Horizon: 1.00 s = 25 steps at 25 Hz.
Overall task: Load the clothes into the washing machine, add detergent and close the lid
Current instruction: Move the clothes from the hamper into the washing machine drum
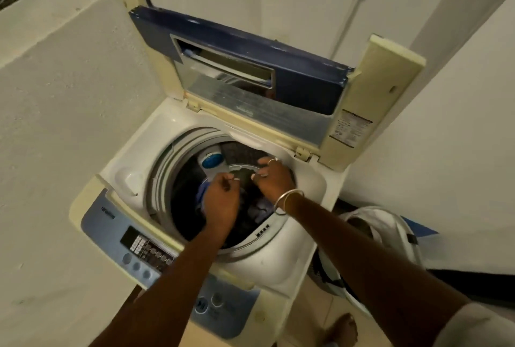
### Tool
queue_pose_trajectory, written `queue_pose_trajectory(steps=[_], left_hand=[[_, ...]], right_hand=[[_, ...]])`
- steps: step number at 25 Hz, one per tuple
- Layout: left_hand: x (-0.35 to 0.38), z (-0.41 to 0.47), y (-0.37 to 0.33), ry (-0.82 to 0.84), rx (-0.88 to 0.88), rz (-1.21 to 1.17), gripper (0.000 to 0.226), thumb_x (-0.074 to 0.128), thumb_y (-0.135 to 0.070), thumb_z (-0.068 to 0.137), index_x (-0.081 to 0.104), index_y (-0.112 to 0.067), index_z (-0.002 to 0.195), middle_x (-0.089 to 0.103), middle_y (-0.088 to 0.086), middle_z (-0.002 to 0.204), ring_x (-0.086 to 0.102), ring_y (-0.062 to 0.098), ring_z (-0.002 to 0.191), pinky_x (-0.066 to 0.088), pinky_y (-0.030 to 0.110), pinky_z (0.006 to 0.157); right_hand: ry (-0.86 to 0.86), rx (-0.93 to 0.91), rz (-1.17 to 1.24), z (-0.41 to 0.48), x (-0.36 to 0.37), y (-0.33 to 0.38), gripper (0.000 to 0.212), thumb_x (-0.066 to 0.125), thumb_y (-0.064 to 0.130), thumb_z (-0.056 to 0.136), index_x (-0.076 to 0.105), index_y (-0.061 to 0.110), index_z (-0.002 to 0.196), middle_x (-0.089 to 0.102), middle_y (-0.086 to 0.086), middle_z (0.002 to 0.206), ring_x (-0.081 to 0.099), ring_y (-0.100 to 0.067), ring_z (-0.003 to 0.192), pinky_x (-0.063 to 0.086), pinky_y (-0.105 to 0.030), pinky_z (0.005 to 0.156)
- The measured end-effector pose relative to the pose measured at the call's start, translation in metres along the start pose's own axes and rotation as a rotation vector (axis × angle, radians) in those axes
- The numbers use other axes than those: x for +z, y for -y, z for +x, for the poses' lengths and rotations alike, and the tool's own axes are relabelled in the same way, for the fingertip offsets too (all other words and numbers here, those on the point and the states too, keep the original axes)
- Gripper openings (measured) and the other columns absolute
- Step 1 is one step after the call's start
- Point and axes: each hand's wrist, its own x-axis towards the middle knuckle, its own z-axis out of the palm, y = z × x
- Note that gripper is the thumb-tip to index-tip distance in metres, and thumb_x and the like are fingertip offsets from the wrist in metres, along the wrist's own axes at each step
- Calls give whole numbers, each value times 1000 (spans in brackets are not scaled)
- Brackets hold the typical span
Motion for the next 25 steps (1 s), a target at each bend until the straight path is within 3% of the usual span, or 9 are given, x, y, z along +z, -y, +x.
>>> queue_pose_trajectory(steps=[2, 3, 5, 6, 10, 13, 18, 21, 25], left_hand=[[26, -30, -23, 25, 131, 24, 17, 51, -30, 97, 62, -17, 98, 66, 2, 86, 63, 18, 80, 53, 33, 76], [38, -42, -31, 63, 166, -16, 16, 51, -29, 99, 61, -17, 102, 66, 0, 88, 62, 13, 79, 52, 24, 73], [62, -66, -48, 68, 240, -31, 9, 52, -23, 100, 58, -17, 104, 62, -7, 88, 61, 8, 80, 44, 10, 69], [75, -77, -55, 38, 288, -21, 6, 52, -21, 101, 56, -18, 103, 60, -10, 86, 62, 6, 81, 44, 10, 68], [115, -121, -89, 47, 415, -142, 5, 50, -27, 104, 53, -23, 104, 65, -8, 90, 64, 0, 83, 51, 21, 75], [153, -151, -105, 156, 484, -114, 11, 46, -34, 105, 52, -26, 109, 66, -7, 94, 66, 4, 87, 54, 24, 76], [236, -177, -96, 328, 575, 59, 13, 42, -37, 106, 51, -28, 107, 63, -10, 86, 64, 4, 77, 56, 33, 67], [289, -179, -81, 383, 582, 171, 13, 41, -38, 106, 50, -29, 105, 60, -10, 81, 61, 5, 71, 54, 35, 64], [349, -181, -56, 479, 546, 264, 10, 44, -36, 105, 47, -32, 97, 56, -14, 76, 56, -3, 68, 43, 15, 60]], right_hand=[[-118, -47, 134, -22, -22, -3, 24, 67, 17, 85, 65, 18, 109, 70, 2, 90, 65, -6, 82, 48, -21, 86], [-162, -79, 178, -35, -33, -5, 19, 65, 16, 89, 65, 18, 108, 69, 5, 89, 62, 0, 80, 46, -15, 81], [-240, -144, 235, -59, -59, -12, 13, 63, 20, 94, 65, 18, 107, 69, 8, 93, 62, 3, 83, 44, -5, 77], [-276, -162, 255, -69, -73, -21, 12, 62, 23, 95, 65, 19, 106, 69, 10, 94, 64, 1, 84, 45, -3, 77], [-429, -160, 327, -90, -118, -61, 5, 62, 29, 95, 63, 25, 96, 69, 10, 83, 68, -5, 78, 52, -13, 69], [-525, -136, 309, -101, -149, -102, 9, 59, 35, 97, 63, 27, 94, 69, 8, 82, 67, -5, 77, 56, -21, 69], [-550, 15, 241, -108, -193, -185, 22, 53, 40, 98, 61, 21, 91, 65, 8, 74, 63, -4, 70, 53, -18, 65], [-513, 83, 190, -101, -210, -243, 24, 50, 41, 99, 61, 23, 90, 66, 8, 73, 63, -5, 68, 56, -31, 69], [-434, 171, 122, -91, -222, -313, 28, 46, 51, 96, 59, 31, 80, 65, 8, 70, 62, -3, 67, 57, -35, 72]])
